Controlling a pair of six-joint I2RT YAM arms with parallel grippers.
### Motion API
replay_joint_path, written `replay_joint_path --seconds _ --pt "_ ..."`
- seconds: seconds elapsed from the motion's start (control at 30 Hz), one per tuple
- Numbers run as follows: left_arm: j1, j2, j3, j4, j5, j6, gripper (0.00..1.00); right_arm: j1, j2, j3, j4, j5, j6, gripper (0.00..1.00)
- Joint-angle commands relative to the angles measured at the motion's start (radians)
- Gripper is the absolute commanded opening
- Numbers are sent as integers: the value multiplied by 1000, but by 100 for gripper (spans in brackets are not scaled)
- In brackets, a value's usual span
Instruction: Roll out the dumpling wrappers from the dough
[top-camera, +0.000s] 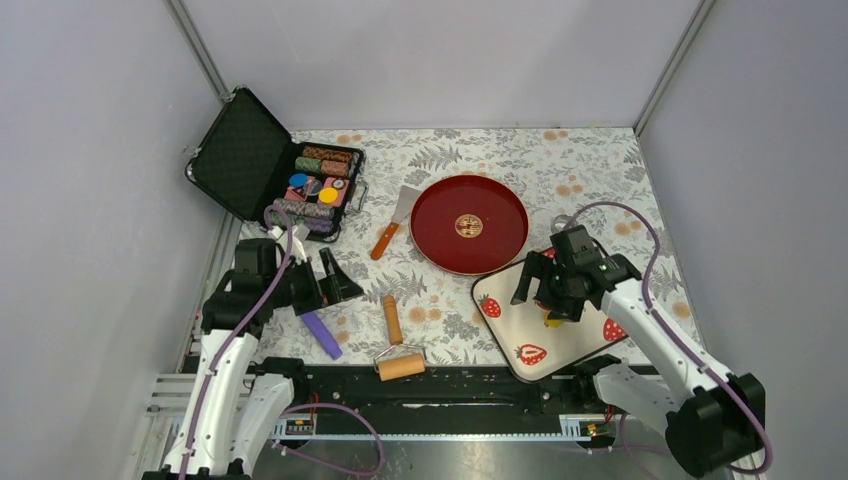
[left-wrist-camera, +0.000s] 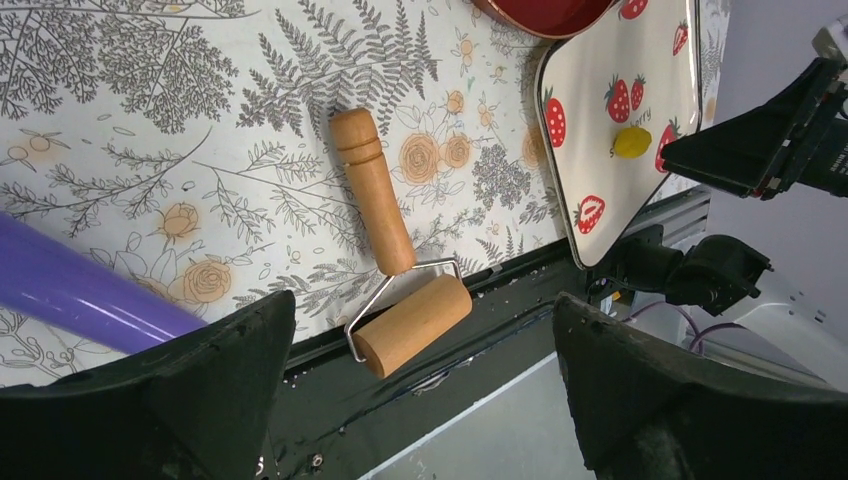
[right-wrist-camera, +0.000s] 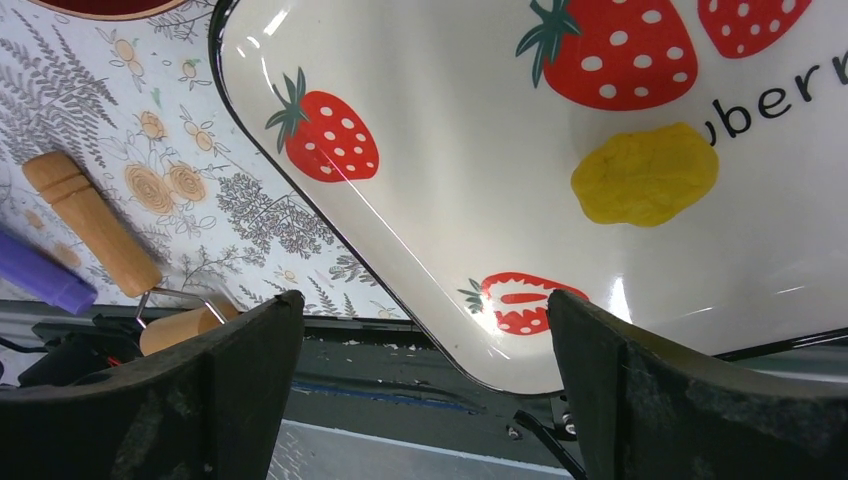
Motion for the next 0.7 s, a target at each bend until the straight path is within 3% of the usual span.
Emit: replay_joint_path --seconds 0.0,0.27,0.53,0.67 --pt "0 -6 2 90 35 -30 99 44 96 92 -28 24 -33 99" --pt "-1 30 -226 436 172 -367 99 120 148 161 -40 92 -53 99" --pt "-39 51 -352 638 79 -565 99 217 300 199 -26 115 -68 99" --pt "-131 87 -355 743 5 -650 99 250 380 205 -28 87 -90 94"
